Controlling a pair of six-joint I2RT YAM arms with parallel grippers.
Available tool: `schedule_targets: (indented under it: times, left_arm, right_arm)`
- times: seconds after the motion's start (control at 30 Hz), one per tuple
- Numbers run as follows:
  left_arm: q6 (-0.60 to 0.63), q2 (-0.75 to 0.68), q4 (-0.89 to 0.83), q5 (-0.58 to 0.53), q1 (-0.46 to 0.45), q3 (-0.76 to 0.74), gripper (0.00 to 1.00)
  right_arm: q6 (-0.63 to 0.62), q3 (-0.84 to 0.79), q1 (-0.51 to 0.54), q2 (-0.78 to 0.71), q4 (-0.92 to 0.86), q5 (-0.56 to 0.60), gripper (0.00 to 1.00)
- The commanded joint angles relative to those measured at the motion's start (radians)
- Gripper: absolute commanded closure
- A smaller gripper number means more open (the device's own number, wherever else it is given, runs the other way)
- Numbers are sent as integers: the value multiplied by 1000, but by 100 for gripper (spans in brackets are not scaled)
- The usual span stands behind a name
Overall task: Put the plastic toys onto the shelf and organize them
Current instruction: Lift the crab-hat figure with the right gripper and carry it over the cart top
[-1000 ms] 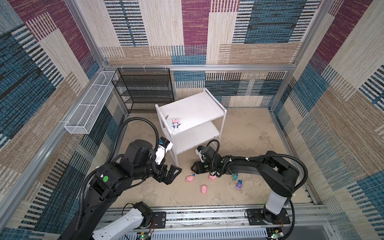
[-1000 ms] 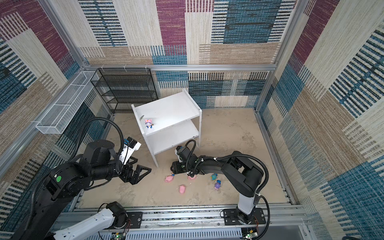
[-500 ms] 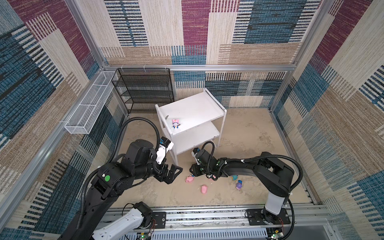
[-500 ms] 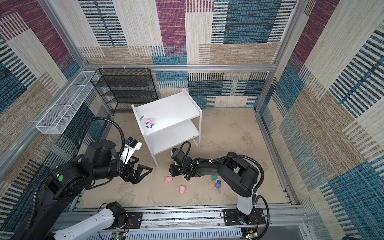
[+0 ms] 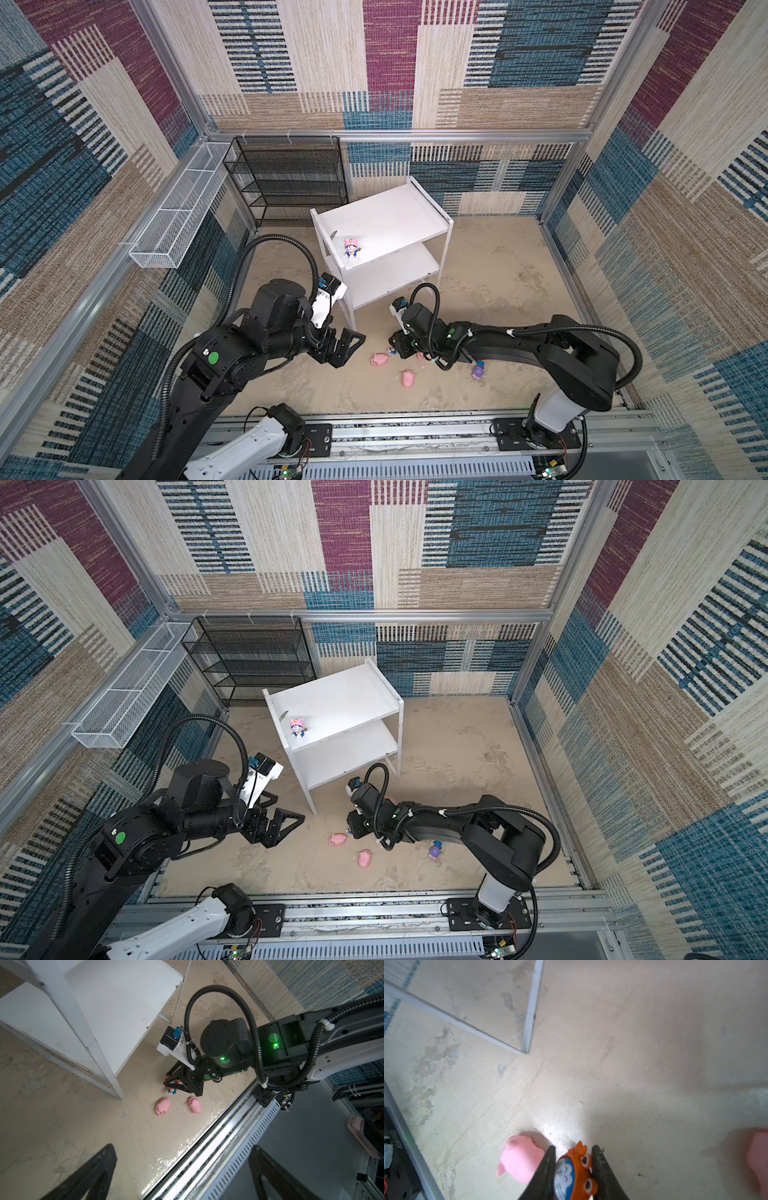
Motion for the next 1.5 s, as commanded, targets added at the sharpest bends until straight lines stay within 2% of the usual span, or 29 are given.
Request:
schedule_targets:
  times: [0.0,0.2,0.4,0.6,0.7,0.8,0.97,1.17,1.47]
  left_arm:
    - [-4,7,19,20,0,7,1]
    - [2,13,19,-2,1,21,1]
    - [6,21,23,-31,1,33,0]
    - [8,37,25,-43,1,65,0]
    - [15,51,27,-58,1,98,1]
    - [26,66,34,-71,1,135,0]
    - [59,87,47,-135,0,197,1]
    - [96,76,88,-179,1,196,0]
    - [126,36,102,-211,1,168,0]
  right_arm:
    - [-130,-54,3,-89,132,16,70]
    - [-353,-152,6,-336,219,20,70]
    - [-602,-182,6,-587,225,-20,70]
    - [-850,-112,6,-686,211,-59,70]
    - [-952,-35,-4,-661,190,-72,71]
    - [-1023,67,-50,-604,138,-134,72]
    - [-1072,223,-177,-507,69,-361,72]
    - [-1192,455,-267,-346,-100,-578,76]
    - [-1310,649,-313,-169,-183,-676,76]
